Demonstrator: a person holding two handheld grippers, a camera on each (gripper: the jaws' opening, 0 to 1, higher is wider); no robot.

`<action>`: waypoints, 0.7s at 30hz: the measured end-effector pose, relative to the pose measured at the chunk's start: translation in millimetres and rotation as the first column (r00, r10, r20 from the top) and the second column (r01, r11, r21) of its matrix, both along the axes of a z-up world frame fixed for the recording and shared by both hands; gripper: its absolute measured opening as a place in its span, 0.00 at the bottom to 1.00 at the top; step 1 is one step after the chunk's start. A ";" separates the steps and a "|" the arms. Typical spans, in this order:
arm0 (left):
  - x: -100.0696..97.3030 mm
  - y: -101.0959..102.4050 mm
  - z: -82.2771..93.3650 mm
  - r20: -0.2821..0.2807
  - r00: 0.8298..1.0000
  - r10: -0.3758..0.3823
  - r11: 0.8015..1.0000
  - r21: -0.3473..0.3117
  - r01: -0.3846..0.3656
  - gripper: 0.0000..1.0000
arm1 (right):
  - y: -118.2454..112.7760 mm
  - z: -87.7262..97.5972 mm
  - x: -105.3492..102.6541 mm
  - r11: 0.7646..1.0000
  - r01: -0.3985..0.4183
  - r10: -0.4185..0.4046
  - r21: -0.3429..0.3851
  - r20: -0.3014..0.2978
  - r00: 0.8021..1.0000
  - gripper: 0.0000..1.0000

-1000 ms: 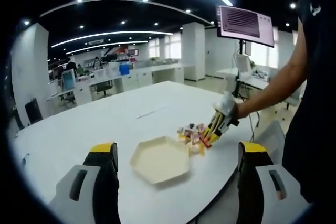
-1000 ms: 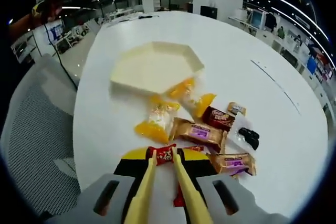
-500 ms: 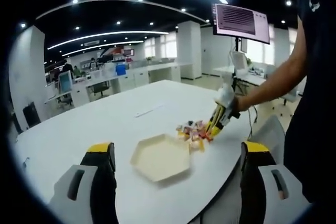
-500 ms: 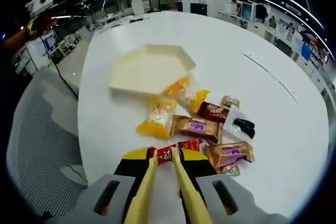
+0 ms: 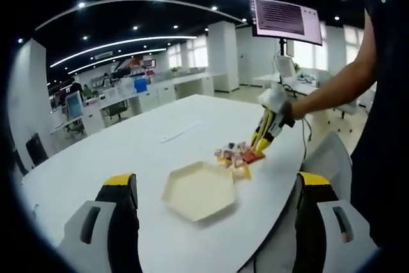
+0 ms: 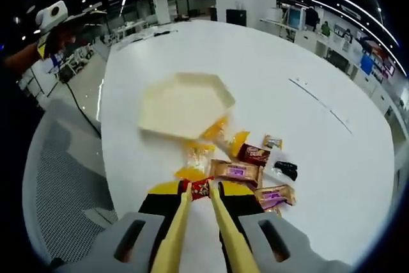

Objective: Place the target food into the container with the food tongs after gripping and lifting it, then release it inside without dropping or visibly crushing the food.

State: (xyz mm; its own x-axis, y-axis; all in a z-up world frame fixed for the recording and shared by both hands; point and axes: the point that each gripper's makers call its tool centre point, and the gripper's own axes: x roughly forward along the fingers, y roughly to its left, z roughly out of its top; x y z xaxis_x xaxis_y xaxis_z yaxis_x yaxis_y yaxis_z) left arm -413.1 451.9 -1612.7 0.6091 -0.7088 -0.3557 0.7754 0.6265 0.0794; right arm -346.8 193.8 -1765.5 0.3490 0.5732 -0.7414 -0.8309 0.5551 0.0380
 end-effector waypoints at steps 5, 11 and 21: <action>2.2 3.3 -7.0 -0.019 1.000 -0.006 1.000 0.004 0.006 0.99 | 4.8 13.1 6.6 1.000 0.008 -0.008 -0.001 0.006 1.000 0.20; 8.2 12.3 -7.5 -0.006 1.000 0.022 1.000 0.005 -0.022 0.99 | 16.4 26.7 11.0 1.000 -0.009 0.009 -0.013 0.011 1.000 0.21; 7.9 20.1 -5.9 0.002 0.999 0.036 0.999 -0.018 -0.036 0.99 | 63.3 46.4 26.2 0.997 -0.075 0.076 -0.015 0.034 0.997 0.21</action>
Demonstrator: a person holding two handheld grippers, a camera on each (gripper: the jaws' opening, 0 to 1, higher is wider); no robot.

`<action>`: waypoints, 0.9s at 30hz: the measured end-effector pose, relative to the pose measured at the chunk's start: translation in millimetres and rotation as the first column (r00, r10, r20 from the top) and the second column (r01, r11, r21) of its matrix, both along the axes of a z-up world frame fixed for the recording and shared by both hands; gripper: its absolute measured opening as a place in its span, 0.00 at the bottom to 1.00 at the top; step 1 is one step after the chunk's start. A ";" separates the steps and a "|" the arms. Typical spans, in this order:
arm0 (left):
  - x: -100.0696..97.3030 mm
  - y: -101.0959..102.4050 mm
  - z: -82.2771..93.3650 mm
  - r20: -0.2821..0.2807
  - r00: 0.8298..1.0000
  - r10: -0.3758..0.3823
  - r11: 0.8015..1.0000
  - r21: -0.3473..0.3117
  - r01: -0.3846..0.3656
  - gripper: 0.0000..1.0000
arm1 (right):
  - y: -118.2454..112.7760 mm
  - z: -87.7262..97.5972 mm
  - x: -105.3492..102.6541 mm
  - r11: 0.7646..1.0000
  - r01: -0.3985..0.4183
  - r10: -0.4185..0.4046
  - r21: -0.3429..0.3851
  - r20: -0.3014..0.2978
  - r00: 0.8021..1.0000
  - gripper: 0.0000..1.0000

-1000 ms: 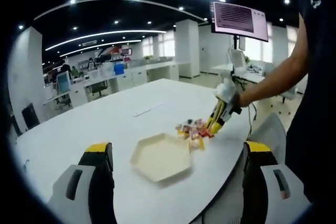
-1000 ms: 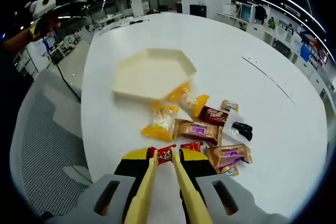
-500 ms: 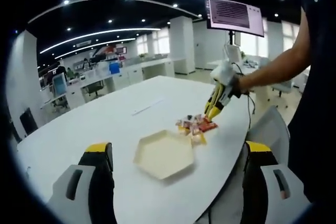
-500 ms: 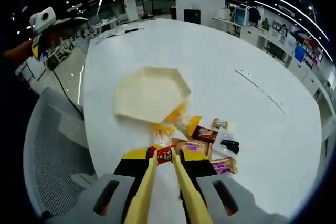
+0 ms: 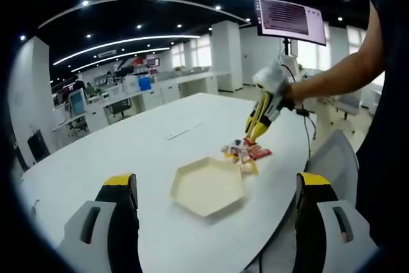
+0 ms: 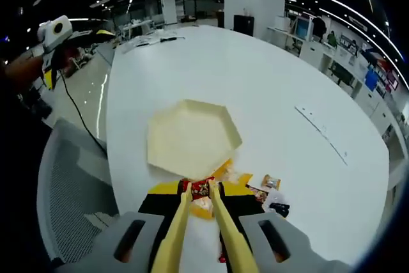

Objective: Place the target food into the container with the food tongs after gripping and lifting it, then release it inside without dropping or visibly crushing the food.

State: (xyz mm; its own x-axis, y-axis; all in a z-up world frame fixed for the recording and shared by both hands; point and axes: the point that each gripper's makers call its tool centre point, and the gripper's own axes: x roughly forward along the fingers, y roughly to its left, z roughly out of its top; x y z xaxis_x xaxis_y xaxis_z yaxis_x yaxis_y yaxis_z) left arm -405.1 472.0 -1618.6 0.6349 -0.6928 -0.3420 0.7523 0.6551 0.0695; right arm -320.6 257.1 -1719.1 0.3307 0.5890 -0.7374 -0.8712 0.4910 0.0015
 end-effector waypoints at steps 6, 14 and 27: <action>1.1 4.5 6.3 0.010 1.000 -0.002 1.000 -0.007 0.002 0.99 | 28.3 0.8 11.0 0.999 -0.036 0.036 -0.020 -0.003 0.999 0.21; 0.0 15.5 5.6 0.007 1.000 0.000 1.000 -0.004 0.000 0.99 | 67.3 10.7 27.2 0.997 -0.068 0.068 -0.026 0.001 0.998 0.20; 1.8 25.0 1.7 0.002 1.000 -0.005 1.000 -0.012 0.005 0.98 | 120.8 17.9 43.9 0.993 -0.116 0.116 -0.028 0.007 0.993 0.20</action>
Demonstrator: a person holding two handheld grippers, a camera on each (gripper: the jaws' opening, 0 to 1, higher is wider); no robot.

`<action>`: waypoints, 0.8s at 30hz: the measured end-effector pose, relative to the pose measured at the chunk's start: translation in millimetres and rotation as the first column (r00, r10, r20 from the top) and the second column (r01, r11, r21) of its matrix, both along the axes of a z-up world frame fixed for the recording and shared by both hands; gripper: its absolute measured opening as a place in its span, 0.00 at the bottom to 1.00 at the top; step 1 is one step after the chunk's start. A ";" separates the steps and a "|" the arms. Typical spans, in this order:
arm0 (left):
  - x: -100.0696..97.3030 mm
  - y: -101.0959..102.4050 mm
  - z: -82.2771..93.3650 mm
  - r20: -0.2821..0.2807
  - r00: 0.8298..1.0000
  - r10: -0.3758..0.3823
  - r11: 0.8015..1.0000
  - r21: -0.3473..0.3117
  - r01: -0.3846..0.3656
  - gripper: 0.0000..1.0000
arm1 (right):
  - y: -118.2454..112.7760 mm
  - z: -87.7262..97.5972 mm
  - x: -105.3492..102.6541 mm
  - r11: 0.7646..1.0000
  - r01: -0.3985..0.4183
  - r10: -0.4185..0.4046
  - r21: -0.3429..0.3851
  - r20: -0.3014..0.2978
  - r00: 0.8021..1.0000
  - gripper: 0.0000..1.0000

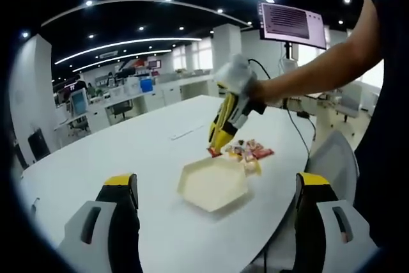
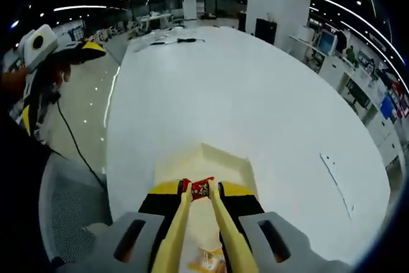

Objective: Place the target food into the container with the food tongs after gripping and lifting it, then release it inside without dropping or visibly crushing the food.

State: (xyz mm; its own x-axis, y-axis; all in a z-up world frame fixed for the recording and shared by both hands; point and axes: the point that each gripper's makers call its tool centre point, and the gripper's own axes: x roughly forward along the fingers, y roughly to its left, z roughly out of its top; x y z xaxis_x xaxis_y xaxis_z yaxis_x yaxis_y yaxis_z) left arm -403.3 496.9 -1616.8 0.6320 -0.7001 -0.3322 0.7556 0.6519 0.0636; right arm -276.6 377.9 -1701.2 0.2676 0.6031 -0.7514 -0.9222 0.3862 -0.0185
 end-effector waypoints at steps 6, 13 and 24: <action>4.2 3.1 1.3 0.003 1.000 0.001 1.000 -0.001 -0.001 0.98 | 5.3 -2.3 2.9 1.000 0.002 -0.002 0.006 -0.009 1.000 0.22; 7.7 4.7 3.4 0.025 1.000 0.015 1.000 0.001 -0.015 0.99 | 8.8 -1.9 1.0 0.999 -0.033 0.033 0.013 0.007 0.999 0.25; 9.3 3.2 2.8 0.025 1.000 0.010 1.000 0.006 -0.010 0.99 | 0.7 8.5 3.6 0.999 -0.028 0.027 0.031 0.026 0.999 0.26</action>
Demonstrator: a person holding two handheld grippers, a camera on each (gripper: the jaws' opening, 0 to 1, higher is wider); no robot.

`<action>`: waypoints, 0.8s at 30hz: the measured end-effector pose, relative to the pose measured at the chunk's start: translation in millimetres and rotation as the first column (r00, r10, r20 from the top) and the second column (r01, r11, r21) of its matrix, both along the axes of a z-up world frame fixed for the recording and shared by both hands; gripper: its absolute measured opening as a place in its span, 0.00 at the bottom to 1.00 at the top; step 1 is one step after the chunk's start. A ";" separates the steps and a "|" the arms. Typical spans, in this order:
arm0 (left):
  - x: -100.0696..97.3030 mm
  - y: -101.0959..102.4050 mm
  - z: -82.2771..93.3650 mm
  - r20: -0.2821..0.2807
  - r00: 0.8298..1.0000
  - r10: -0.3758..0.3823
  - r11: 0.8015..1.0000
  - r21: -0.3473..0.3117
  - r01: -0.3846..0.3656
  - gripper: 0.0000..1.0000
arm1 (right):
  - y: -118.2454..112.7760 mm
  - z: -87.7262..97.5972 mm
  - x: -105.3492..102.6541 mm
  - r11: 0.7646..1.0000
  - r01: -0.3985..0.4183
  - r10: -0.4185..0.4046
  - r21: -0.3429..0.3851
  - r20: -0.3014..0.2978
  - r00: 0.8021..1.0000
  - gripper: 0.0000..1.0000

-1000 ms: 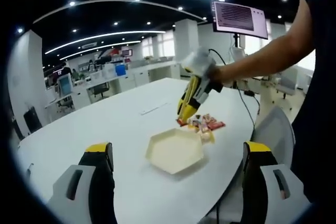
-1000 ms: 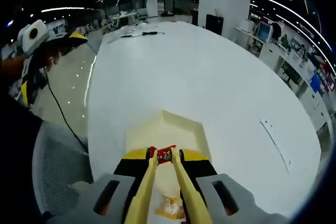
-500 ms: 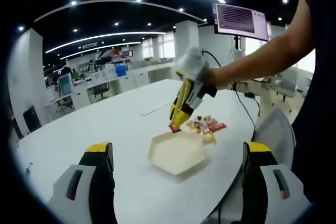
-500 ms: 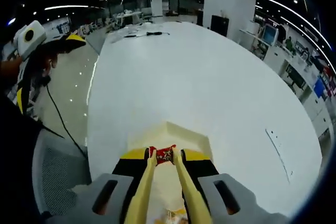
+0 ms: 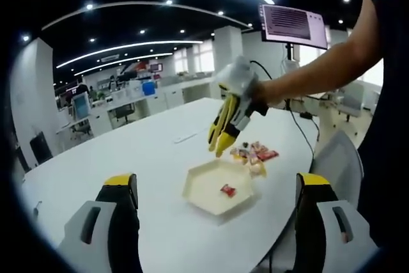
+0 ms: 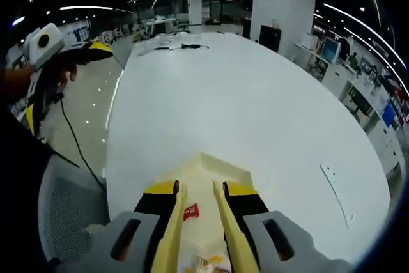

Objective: Place the target food into the container with the food tongs after gripping and lifting it, then release it inside without dropping or visibly crushing the food.

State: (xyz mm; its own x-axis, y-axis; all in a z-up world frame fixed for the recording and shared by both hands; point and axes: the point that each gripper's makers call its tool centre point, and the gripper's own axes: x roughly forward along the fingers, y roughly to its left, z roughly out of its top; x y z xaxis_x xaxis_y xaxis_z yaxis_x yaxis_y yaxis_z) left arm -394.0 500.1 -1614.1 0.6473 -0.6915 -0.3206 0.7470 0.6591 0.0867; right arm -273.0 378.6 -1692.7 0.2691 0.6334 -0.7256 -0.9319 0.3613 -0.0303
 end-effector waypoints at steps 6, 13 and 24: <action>0.3 -1.1 -0.8 -0.002 1.000 -0.002 1.000 -0.004 0.002 0.99 | -12.4 4.6 -3.9 1.000 0.007 -0.007 -0.007 0.009 1.000 0.26; 0.8 -4.9 -0.7 -0.003 1.000 -0.006 1.000 -0.006 0.006 0.99 | -34.6 10.6 -7.3 0.999 0.048 -0.048 -0.004 0.005 0.999 0.27; -2.8 -13.1 -5.8 -0.009 1.000 -0.019 1.000 0.004 0.019 0.99 | -86.2 7.5 -18.2 0.989 0.149 -0.148 -0.028 0.009 0.989 0.27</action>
